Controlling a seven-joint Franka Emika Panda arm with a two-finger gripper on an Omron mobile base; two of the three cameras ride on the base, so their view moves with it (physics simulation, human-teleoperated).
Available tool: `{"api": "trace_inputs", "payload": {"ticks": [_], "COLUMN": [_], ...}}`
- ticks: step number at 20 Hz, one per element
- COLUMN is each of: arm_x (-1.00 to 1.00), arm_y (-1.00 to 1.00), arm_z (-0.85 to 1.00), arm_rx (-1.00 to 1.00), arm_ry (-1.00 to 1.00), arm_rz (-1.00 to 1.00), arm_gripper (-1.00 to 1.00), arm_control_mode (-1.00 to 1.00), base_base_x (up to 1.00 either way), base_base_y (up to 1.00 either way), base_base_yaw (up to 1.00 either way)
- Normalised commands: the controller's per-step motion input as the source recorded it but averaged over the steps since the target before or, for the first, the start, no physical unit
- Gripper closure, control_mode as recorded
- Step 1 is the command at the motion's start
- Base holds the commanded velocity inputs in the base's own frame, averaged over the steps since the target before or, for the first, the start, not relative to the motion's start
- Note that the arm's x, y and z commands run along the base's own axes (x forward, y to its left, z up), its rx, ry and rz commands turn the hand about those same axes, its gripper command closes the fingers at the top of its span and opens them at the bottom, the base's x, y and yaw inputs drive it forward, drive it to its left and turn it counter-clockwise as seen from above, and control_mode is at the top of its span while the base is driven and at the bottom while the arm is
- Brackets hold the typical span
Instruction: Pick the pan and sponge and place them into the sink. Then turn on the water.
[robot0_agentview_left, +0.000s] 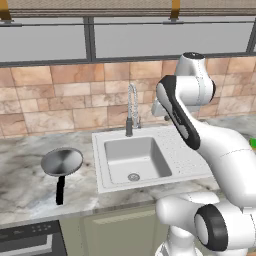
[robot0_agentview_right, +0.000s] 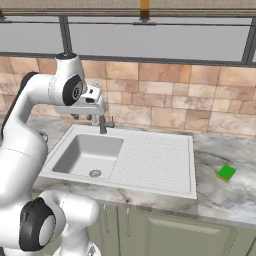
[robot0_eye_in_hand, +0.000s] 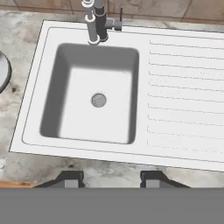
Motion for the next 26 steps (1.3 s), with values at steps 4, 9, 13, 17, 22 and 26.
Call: {"api": "trace_inputs", "payload": {"ticks": [4,9,13,17,22,26], "arm_x": [0.00,0.00,0.00,0.00,0.00,0.00], "arm_y": [0.11,0.31,0.41,0.43,0.44,0.42], "arm_z": [0.00,-0.02,-0.13,-0.19,-0.23,-0.28], "arm_rx": [0.00,0.00,0.00,0.00,0.00,0.00], "arm_ry": [0.00,0.00,0.00,0.00,0.00,0.00], "arm_rz": [0.00,0.00,0.00,0.00,0.00,0.00], "arm_gripper": [-1.00,-1.00,-1.00,-1.00,-1.00,-1.00], "arm_control_mode": [-1.00,-1.00,-1.00,-1.00,-1.00,-1.00], "base_base_x": [0.00,0.00,0.00,0.00,0.00,0.00], "base_base_y": [0.00,0.00,0.00,0.00,0.00,0.00], "base_base_yaw": [0.00,0.00,0.00,0.00,0.00,0.00]}}
